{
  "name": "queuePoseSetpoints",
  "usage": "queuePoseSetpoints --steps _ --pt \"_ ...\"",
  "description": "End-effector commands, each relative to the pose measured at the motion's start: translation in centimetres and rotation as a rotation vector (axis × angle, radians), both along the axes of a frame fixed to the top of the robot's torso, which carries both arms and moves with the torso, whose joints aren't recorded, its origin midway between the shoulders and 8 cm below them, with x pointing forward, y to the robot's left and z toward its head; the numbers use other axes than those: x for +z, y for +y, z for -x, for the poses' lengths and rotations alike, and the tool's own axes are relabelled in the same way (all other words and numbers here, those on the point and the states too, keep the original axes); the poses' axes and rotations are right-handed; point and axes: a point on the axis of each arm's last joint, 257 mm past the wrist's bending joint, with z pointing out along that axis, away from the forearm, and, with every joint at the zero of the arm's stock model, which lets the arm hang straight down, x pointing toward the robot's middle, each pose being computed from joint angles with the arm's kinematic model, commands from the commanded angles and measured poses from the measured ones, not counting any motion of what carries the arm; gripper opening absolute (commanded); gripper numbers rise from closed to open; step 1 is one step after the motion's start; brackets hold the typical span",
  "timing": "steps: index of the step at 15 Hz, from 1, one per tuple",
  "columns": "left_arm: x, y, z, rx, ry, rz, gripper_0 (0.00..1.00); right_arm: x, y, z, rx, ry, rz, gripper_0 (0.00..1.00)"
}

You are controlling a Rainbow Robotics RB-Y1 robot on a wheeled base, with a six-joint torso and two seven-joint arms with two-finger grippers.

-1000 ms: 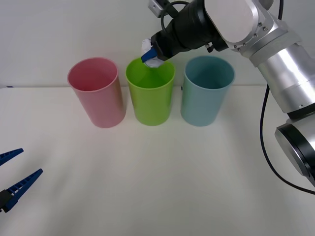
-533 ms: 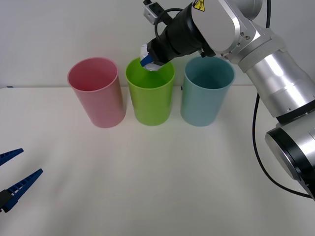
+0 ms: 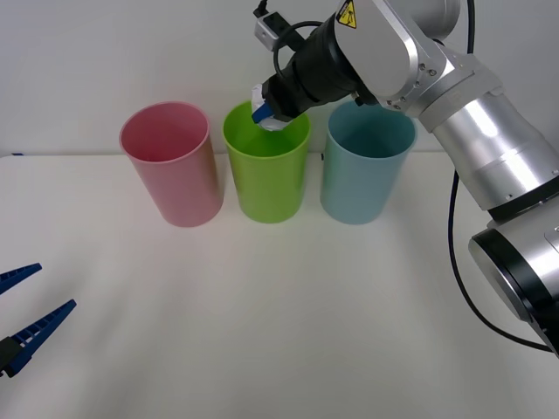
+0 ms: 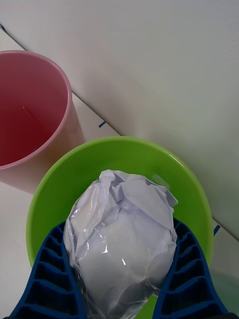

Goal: Put cans in the blue bin and PET bottles in the pink bin and trash in the green bin.

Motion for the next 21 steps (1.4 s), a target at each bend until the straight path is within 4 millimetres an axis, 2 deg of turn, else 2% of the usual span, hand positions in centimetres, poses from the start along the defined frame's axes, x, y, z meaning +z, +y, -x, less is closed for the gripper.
queuePoseSetpoints --steps 1,6,7,8,9,10,14,18,21 --pt "0.0 0.0 0.0 0.000 0.000 0.000 0.96 -0.4 -0.2 -0.1 -0.005 0.009 0.003 0.00" --pt "0.0 0.0 0.0 0.000 0.000 0.000 0.96 -0.6 0.1 0.0 -0.002 0.011 0.005 0.00" --pt "0.0 0.0 0.0 0.000 0.000 0.000 0.96 -0.6 0.2 0.0 -0.001 0.006 0.004 0.18" --pt "0.0 0.0 0.0 0.000 0.000 0.000 0.96 -0.5 0.3 -0.2 -0.001 -0.002 0.001 0.60" --pt "0.0 0.0 0.0 0.000 0.000 0.000 0.96 -1.0 0.5 -0.4 -0.001 -0.009 0.008 0.76" --pt "0.0 0.0 0.0 0.000 0.000 0.000 0.96 -1.1 0.4 -0.7 -0.009 -0.015 0.001 0.81" --pt "0.0 0.0 0.0 0.000 0.000 0.000 0.96 -1.4 0.6 -0.9 -0.009 -0.015 -0.005 0.94" --pt "0.0 0.0 0.0 0.000 0.000 0.000 0.96 -1.3 0.7 -0.8 -0.007 -0.013 -0.013 0.98" --pt "0.0 0.0 0.0 0.000 0.000 0.000 0.96 1.2 0.4 -0.6 0.013 -0.030 -0.061 1.00"
